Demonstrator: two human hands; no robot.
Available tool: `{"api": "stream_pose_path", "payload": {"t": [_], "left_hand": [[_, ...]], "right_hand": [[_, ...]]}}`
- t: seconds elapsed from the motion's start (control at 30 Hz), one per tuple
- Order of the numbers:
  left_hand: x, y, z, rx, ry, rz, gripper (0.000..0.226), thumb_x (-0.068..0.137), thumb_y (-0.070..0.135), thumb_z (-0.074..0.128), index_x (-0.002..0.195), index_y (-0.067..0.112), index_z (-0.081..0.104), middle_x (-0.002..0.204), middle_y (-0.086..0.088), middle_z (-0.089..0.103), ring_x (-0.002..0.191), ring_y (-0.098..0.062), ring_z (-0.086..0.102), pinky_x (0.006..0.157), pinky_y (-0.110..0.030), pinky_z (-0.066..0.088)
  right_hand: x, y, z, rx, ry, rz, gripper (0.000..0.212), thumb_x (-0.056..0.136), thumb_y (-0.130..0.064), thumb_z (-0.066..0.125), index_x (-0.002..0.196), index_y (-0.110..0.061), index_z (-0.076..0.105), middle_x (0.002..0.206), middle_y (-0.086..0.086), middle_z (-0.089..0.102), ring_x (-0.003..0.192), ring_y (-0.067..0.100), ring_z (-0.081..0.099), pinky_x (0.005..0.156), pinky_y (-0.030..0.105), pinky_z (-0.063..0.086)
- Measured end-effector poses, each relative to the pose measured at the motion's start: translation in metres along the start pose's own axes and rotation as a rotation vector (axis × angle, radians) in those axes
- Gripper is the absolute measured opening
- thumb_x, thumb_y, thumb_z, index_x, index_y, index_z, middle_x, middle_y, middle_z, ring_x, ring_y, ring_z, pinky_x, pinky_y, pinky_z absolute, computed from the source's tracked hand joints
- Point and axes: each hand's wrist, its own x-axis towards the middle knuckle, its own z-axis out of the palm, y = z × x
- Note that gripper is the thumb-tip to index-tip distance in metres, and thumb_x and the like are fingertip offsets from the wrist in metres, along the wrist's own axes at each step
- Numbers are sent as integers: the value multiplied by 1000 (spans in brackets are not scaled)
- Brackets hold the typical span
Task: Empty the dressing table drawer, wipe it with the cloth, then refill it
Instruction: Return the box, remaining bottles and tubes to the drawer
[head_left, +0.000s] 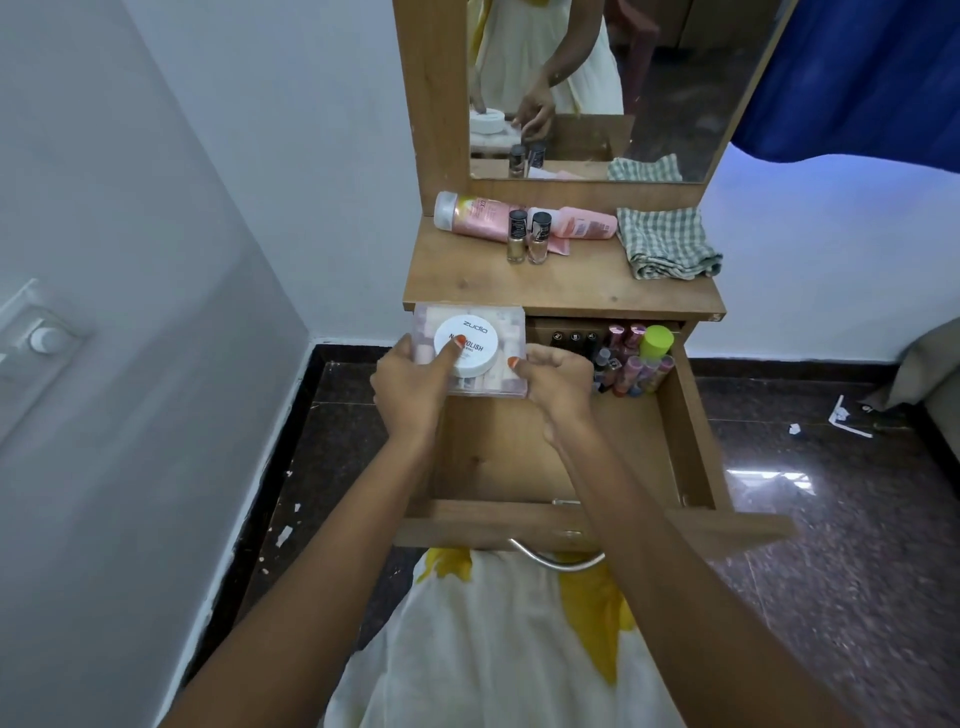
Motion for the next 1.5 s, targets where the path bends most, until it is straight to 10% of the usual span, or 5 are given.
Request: {"api": "stream_pose_path", "payload": {"t": [0.57, 1.07, 1.27, 1.5], "left_hand": [[-47, -38, 14, 132, -195, -138, 39, 73, 23, 78, 107, 7, 66, 111, -10, 70, 85, -11, 62, 80, -35, 57], [-34, -44, 26, 476, -359, -176, 44, 79, 22, 73, 111, -1, 54, 116, -18, 63, 104, -30, 60, 84, -37, 51], [-28, -47, 30, 525, -373, -164, 43, 82, 22, 70, 113, -3, 54, 119, -19, 62, 106, -31, 60, 86, -37, 49], [-28, -50, 32, 581, -371, -116, 43, 85, 21, 67, 117, -4, 52, 122, -20, 59, 110, -31, 58, 89, -37, 49]], "right_hand": [[-6, 45, -62, -185, -68, 238, 23, 79, 7, 66, 75, -9, 50, 103, 17, 63, 95, 27, 64, 71, 32, 54], [30, 68, -50, -638, -156, 206, 33, 71, 6, 73, 60, -10, 46, 100, 21, 67, 95, 31, 66, 84, 47, 56], [32, 63, -44, -765, -143, 133, 34, 75, 3, 70, 57, -10, 44, 74, 9, 55, 79, 21, 56, 49, 23, 40], [39, 71, -42, -863, -157, 81, 32, 77, 4, 67, 58, -8, 44, 81, 12, 53, 78, 21, 53, 45, 20, 33]]}}
